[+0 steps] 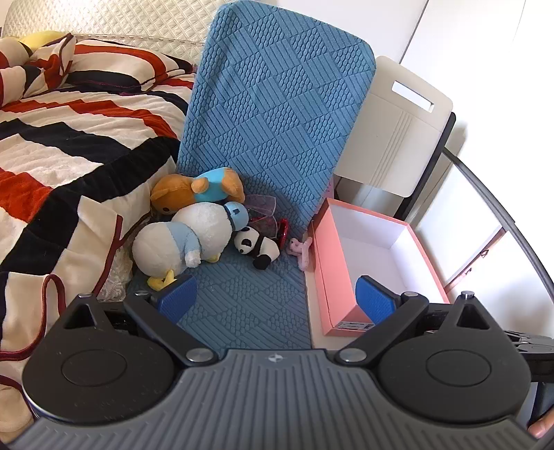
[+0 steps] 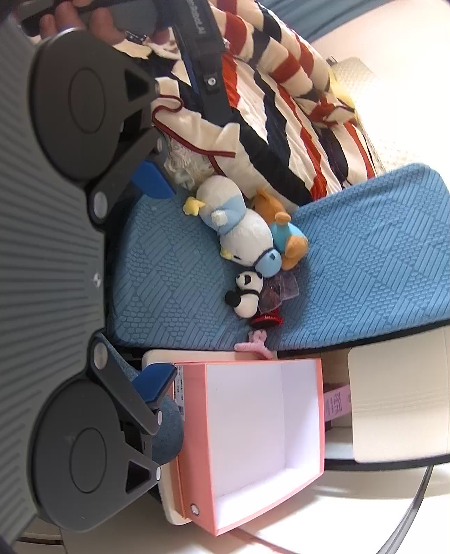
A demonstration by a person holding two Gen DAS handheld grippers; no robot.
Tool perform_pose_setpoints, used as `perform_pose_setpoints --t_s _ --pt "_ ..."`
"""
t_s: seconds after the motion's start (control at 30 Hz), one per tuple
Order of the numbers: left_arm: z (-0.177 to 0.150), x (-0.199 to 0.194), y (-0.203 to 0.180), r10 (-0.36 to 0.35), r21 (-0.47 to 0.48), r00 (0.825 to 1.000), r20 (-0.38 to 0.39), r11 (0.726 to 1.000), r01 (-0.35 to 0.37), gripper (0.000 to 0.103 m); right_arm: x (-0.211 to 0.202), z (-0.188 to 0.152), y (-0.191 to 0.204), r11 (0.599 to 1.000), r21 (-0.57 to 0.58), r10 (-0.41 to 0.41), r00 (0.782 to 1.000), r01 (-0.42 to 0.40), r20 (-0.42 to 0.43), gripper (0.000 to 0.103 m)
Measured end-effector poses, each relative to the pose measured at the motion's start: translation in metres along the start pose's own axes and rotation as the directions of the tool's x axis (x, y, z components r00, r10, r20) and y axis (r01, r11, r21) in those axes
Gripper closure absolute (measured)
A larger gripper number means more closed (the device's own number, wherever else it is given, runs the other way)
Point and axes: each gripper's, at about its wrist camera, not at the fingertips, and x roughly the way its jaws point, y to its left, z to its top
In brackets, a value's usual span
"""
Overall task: Organize objects
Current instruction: 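Move left tool toward white duck plush while right tool approaches small panda plush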
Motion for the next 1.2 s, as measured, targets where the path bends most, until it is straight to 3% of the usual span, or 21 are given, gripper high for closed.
perform_pose_setpoints --t_s 0.4,0.57,0.73,1.2 --pt "-0.008 0.008 0.009 -0.029 -0.041 0.999 -0.028 0.999 0.027 0.003 0.016 -0.004 0.006 1.000 -0.020 -0.017 1.000 0.017 0.005 0.000" --pt "-0.013 0.016 0.016 -0.013 -0.011 1.000 -0.027 1.000 0.012 0.003 0.028 -0.016 0.001 0.999 0.036 -0.020 1.000 0.021 -0.019 0.000" --pt "-0.016 0.022 0.023 -0.003 -0.018 1.000 -0.025 1.000 0.003 0.003 0.034 -0.019 -0.002 0.997 0.028 -0.067 0.997 0.068 -0.042 0.000" --pt "0.006 0.037 0.034 0.052 0.011 0.998 -0.036 0.999 -0.052 0.003 0.064 0.006 0.022 0.997 -0.074 -0.042 0.997 0.037 -0.071 0.000"
